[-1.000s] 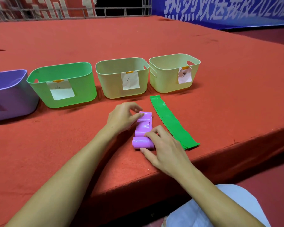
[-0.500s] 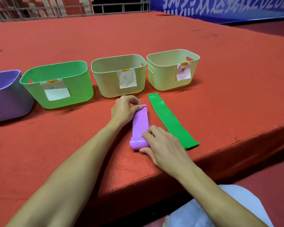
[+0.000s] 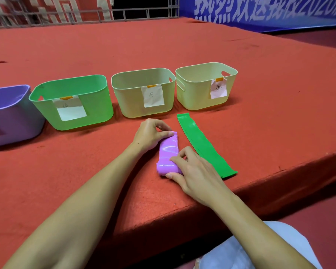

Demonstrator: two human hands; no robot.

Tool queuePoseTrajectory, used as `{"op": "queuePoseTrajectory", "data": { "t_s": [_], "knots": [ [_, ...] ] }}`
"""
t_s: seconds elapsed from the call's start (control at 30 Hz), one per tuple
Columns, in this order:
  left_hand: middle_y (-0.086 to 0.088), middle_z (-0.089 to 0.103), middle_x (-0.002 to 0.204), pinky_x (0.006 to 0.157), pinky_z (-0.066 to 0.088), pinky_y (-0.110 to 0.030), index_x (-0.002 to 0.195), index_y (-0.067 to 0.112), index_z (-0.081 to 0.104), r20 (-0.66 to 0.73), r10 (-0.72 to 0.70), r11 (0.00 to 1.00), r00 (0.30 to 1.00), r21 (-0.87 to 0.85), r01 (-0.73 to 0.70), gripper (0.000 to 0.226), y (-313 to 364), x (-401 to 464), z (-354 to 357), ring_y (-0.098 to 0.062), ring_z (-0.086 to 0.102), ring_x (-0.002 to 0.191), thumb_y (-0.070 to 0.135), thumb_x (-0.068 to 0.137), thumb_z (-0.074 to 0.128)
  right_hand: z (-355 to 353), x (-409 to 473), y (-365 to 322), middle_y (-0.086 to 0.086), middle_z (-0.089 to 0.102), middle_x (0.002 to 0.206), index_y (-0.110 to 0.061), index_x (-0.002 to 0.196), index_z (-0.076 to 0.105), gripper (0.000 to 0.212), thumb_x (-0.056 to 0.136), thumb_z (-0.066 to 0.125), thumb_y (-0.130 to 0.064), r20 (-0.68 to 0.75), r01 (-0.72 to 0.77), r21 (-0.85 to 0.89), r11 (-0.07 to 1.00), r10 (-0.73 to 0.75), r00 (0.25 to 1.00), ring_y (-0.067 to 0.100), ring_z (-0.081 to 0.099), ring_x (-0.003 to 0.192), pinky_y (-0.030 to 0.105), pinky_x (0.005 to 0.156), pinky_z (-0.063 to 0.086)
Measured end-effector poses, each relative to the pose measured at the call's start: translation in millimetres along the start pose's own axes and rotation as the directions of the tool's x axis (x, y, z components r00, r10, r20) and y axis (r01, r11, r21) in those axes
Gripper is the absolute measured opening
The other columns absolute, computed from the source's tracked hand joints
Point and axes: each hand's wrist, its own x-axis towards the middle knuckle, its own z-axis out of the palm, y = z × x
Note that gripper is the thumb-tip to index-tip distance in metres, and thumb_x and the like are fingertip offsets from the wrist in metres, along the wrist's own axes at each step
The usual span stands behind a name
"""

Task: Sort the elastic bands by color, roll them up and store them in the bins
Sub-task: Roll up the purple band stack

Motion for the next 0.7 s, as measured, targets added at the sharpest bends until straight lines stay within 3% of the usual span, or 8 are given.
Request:
{"op": "queuePoseTrajectory", "data": {
  "t_s": [0.13,0.27,0.7],
  "knots": [
    [0.027,0.076,0.085,0.083,0.059,-0.046,0.084,0.045,0.080,-0.030,-0.016,1.000,0.999,0.018,0.017,0.028,1.6,-3.0,-0.1,-0.005,0.070,0.088,0.069,0.070,0.077,-4.2,1.2,-2.1,-0.004,0.053,0.121,-0.028,0.141,0.055,0.053,0.098,0.061,-0.057,0.018,0.006,0.012,1.000,-0.007,1.000,0.026,0.062,0.104,0.041,0.080,0.049],
    [0.030,0.075,0.083,0.081,0.059,-0.042,0.081,0.048,0.081,-0.088,-0.056,0.997,0.995,0.050,0.060,0.016,3.4,-5.1,2.4,-0.003,0.069,0.089,0.061,0.074,0.084,-7.1,2.8,-1.2,-0.007,0.057,0.117,-0.032,0.133,0.055,0.041,0.100,0.057,-0.058,0.003,-0.019,0.054,0.998,0.019,1.000,0.024,0.061,0.105,0.040,0.080,0.047],
    [0.031,0.076,0.085,0.083,0.058,-0.040,0.083,0.043,0.083,-0.165,-0.170,0.985,0.971,-0.059,0.163,0.016,1.4,-1.0,8.6,0.002,0.070,0.092,0.058,0.078,0.084,-1.9,16.5,-0.4,-0.002,0.050,0.125,-0.030,0.138,0.055,0.040,0.106,0.047,-0.053,0.073,-0.042,0.007,0.999,0.042,0.996,0.024,0.054,0.112,0.044,0.091,0.049]
  ]
}}
